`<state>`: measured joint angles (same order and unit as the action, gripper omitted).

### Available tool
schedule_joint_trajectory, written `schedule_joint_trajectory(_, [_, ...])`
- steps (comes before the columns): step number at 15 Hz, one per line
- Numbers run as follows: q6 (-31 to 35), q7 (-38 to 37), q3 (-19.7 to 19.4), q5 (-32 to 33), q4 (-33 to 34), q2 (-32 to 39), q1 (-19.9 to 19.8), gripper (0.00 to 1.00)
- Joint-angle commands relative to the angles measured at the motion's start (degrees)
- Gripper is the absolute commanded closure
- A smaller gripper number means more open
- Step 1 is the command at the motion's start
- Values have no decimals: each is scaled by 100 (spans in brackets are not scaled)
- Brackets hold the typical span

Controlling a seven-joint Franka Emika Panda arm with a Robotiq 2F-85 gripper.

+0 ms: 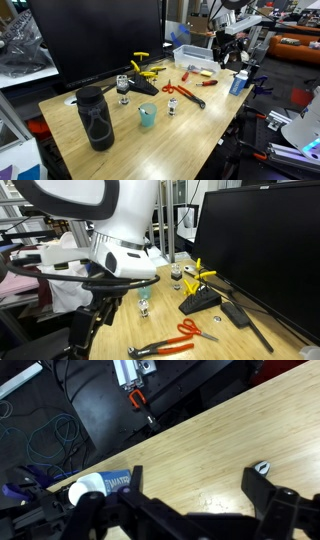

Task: Move the object closest to the white bottle with the orange handle to the storage box

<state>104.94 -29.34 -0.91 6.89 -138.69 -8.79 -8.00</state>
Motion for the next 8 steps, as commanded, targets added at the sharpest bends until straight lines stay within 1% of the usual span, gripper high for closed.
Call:
schedule_joint_trajectory(1, [-6, -36, -69, -77, 72, 167, 65, 0])
schedule_joint_trajectory(3, [5, -44, -90, -244, 164, 406, 77, 0])
schedule_joint_trajectory(4, [66, -71, -109, -455, 203, 518, 85, 0])
schedule_joint_trajectory(6, [338, -288, -151, -1096, 283, 758, 92, 0])
schedule_joint_trajectory(8, [565, -669, -192, -1510, 440, 1072, 84, 0])
